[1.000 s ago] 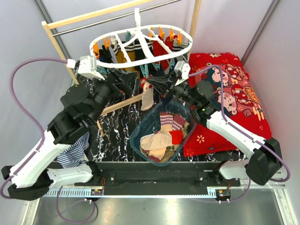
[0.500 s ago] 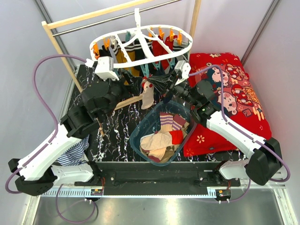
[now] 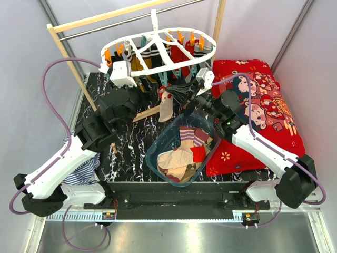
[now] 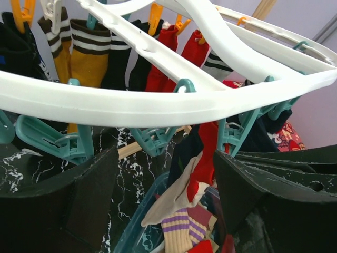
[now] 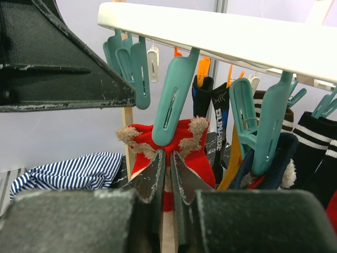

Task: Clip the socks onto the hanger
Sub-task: Clamp the sock onto the hanger.

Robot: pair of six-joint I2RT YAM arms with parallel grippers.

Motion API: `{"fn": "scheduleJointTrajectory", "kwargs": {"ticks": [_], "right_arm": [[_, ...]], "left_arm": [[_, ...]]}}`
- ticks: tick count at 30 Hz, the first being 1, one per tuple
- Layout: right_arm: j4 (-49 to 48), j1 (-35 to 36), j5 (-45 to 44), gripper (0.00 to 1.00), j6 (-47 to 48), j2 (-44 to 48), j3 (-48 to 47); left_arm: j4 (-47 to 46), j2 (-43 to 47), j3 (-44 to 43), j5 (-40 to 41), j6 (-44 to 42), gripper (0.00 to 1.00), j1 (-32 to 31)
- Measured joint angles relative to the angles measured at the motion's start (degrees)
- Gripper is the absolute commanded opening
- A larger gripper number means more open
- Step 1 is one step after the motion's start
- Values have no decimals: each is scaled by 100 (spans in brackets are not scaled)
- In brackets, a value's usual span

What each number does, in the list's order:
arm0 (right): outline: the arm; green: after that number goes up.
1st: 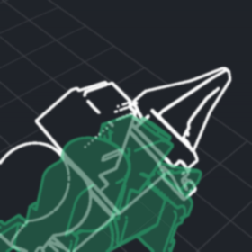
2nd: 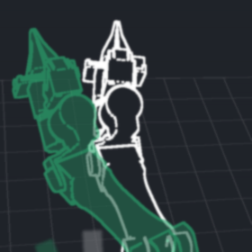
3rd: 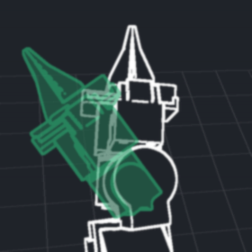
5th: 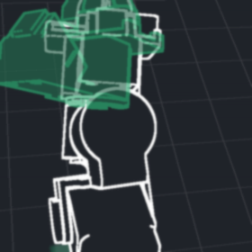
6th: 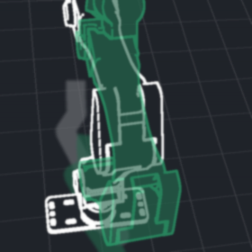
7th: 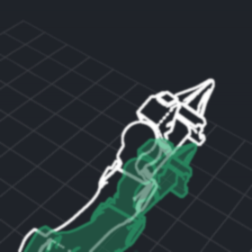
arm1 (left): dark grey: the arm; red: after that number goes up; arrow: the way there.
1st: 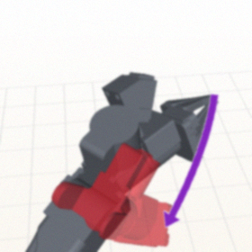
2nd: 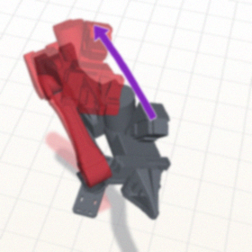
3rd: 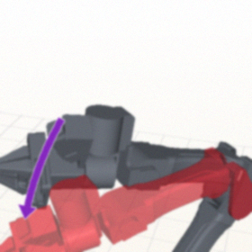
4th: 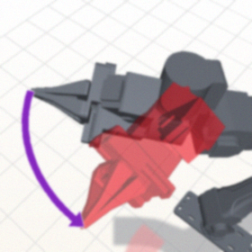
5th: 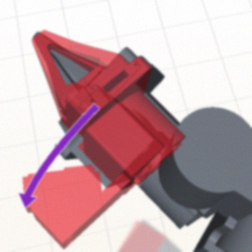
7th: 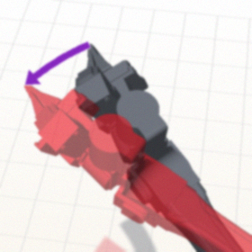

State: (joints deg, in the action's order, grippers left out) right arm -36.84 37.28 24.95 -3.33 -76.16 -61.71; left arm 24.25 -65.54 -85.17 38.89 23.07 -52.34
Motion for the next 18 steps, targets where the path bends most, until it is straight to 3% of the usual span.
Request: {"fn": "scheduleJointTrajectory", "kwargs": {"ticks": [18], "right_arm": [[2, 0, 0, 11, 7, 0, 0]], "left_arm": [[-227, -116, -302, 323, -426, 60, 0]]}}
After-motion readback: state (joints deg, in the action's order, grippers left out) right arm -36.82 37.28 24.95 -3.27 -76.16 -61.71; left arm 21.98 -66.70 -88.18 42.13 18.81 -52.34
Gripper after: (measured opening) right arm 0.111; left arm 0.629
